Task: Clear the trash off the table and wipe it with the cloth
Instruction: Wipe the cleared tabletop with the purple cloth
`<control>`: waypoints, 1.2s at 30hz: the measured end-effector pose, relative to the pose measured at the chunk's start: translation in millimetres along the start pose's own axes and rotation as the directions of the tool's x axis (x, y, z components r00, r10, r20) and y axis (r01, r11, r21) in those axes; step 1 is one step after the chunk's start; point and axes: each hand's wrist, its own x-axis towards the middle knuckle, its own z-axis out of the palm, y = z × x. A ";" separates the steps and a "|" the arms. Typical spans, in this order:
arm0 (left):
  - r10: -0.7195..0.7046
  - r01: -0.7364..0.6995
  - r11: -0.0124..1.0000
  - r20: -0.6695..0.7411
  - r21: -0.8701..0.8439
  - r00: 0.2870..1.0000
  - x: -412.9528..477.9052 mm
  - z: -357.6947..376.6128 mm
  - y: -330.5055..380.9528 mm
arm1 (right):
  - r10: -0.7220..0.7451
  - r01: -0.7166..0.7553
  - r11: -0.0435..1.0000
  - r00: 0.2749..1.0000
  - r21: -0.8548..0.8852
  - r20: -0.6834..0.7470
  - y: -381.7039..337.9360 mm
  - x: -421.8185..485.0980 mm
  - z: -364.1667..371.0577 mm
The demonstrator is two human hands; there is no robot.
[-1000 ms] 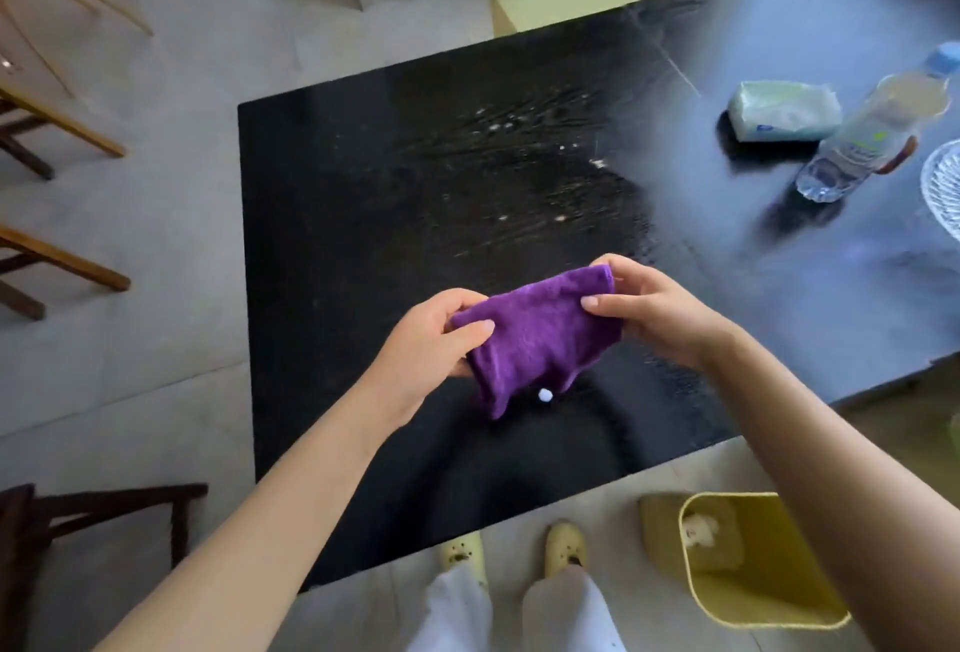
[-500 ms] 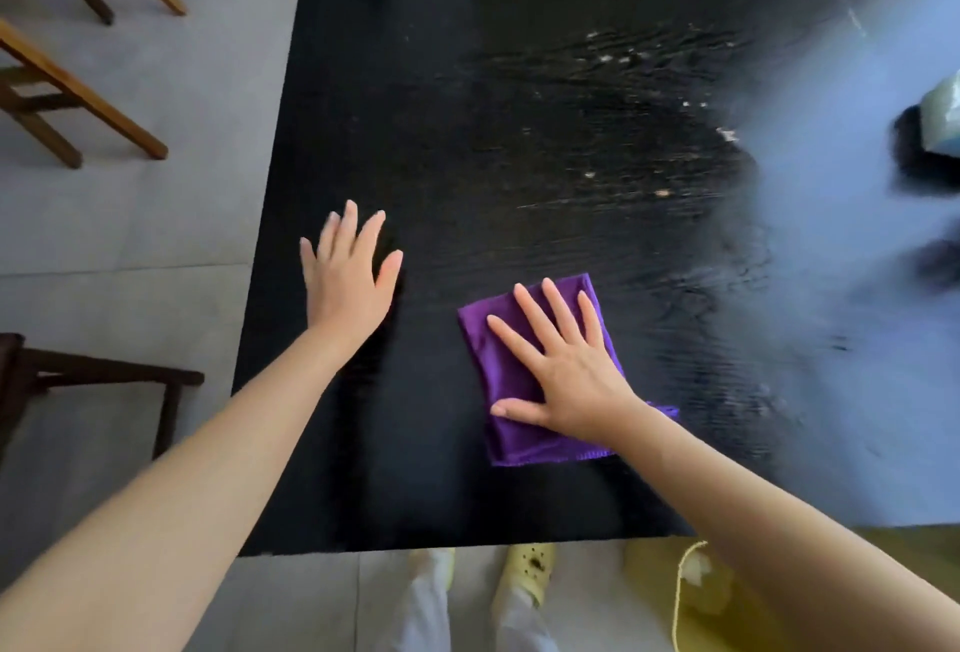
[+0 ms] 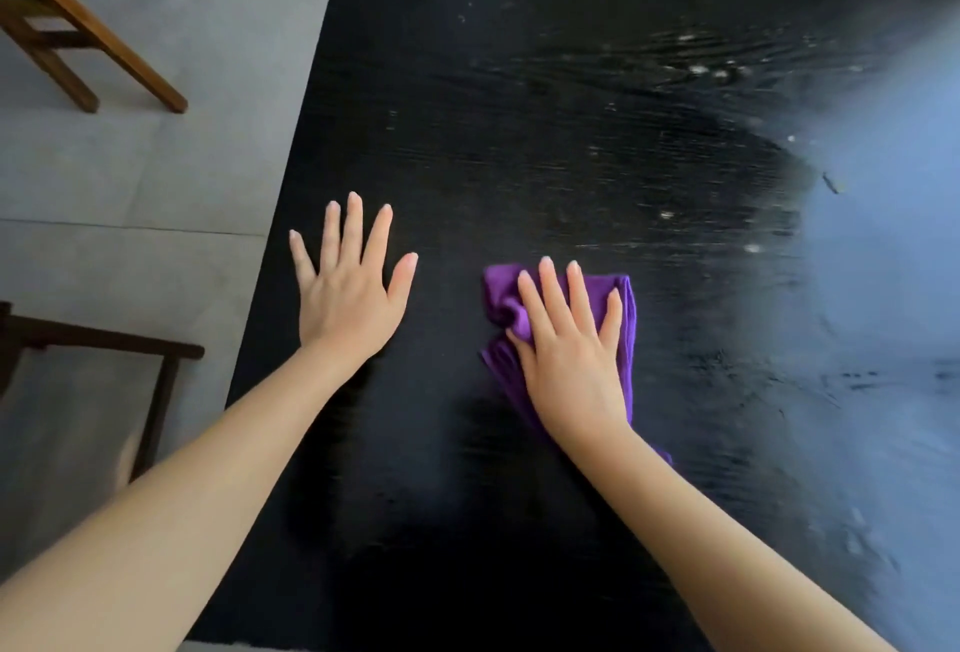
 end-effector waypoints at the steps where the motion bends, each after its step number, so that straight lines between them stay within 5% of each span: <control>1: -0.002 0.002 1.000 0.000 -0.006 1.000 0.3 -0.2 -0.3 | 0.029 -0.029 0.999 0.999 0.025 -0.014 -5.4 19.6 -1.1; 10: -0.004 0.004 1.000 -0.009 -0.011 1.000 0.7 0.3 0.1 | 0.025 -0.023 0.995 0.999 0.098 -0.029 -16.6 151.3 -10.6; 17: 0.018 -0.018 0.999 -0.005 -0.046 1.000 0.6 1.1 -1.6 | 0.010 -0.003 0.992 0.998 0.124 -0.057 -5.8 137.3 -12.3; 22: 0.046 -0.046 0.996 0.005 -0.077 0.999 -0.4 0.0 -3.5 | 0.191 -0.174 0.973 0.976 0.150 -0.108 -2.0 94.3 -7.8; 26: 0.089 -0.087 0.992 0.020 -0.093 0.996 -1.5 -1.8 -4.8 | 0.437 -0.405 0.894 0.883 0.190 -0.171 -3.5 52.8 -1.6; 31: 0.128 -0.122 0.989 0.069 -0.080 0.989 0.7 -3.6 -6.7 | 0.732 -0.680 0.680 0.654 0.275 -0.192 -28.6 10.6 8.4; 36: 0.265 -0.259 0.964 0.110 -0.069 0.958 3.0 -7.4 -20.2 | 0.821 -0.769 0.570 0.542 0.288 -0.179 -45.6 11.6 14.1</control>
